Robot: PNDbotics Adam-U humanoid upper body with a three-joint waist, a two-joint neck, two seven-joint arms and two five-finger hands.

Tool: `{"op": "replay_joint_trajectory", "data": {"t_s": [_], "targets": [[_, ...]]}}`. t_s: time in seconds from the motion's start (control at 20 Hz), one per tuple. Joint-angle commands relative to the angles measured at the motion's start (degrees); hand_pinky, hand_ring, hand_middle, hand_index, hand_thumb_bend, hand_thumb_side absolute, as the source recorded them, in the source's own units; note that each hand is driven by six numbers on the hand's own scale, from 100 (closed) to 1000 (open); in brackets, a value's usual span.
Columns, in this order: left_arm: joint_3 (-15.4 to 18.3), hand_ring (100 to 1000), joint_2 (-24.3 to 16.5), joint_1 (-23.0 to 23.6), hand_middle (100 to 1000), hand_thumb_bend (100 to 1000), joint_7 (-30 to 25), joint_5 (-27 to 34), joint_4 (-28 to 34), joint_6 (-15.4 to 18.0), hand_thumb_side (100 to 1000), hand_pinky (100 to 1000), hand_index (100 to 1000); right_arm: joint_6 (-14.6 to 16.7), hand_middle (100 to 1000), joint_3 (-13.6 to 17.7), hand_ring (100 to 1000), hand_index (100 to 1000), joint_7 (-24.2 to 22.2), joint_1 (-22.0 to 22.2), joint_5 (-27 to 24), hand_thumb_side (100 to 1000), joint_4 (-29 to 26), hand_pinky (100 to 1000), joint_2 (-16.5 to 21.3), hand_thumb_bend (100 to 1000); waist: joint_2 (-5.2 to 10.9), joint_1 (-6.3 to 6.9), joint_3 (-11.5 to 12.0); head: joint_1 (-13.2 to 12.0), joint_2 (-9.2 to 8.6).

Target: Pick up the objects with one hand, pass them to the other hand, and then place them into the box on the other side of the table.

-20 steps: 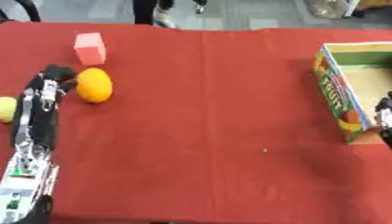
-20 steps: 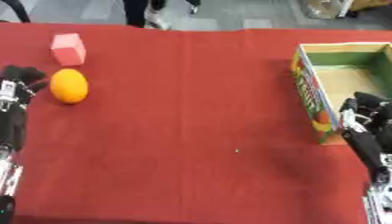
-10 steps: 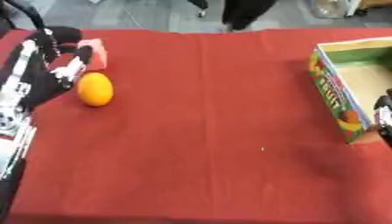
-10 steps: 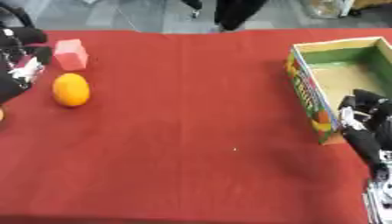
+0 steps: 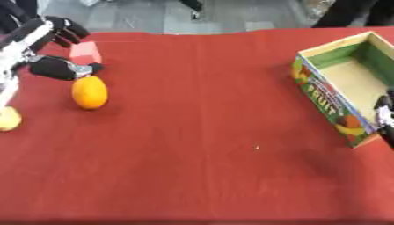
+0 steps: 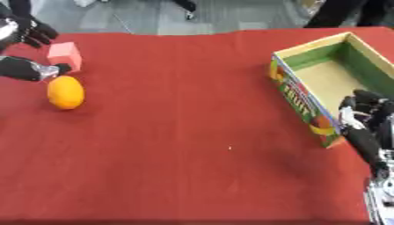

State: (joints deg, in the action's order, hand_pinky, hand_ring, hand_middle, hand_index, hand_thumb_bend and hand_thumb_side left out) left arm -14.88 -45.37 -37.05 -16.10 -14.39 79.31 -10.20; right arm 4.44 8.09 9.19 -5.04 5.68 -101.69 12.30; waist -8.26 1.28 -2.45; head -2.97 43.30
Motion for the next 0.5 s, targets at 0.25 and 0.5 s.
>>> {"op": "replay_joint_trajectory", "data": {"t_s": [0.25, 0.5], "targets": [[0.0, 736, -9.4, -2.9, 714, 547, -7.5, -7.6, -8.9, 4.5, 225, 770, 768, 0.1, 626, -0.7, 678, 728, -0.9, -0.9, -0.6, 344, -0.5, 642, -0.2, 162, 1.24, -0.51, -1.2, -1.7, -0.23], [3.1, 736, -8.0, -3.7, 719, 555, -12.8, -12.9, -11.6, 9.7, 257, 771, 779, 0.1, 625, -0.6, 678, 728, -0.8, -0.8, -0.7, 344, -0.6, 642, -0.2, 162, 1.26, -0.61, -1.0, -1.5, -0.25]]}}
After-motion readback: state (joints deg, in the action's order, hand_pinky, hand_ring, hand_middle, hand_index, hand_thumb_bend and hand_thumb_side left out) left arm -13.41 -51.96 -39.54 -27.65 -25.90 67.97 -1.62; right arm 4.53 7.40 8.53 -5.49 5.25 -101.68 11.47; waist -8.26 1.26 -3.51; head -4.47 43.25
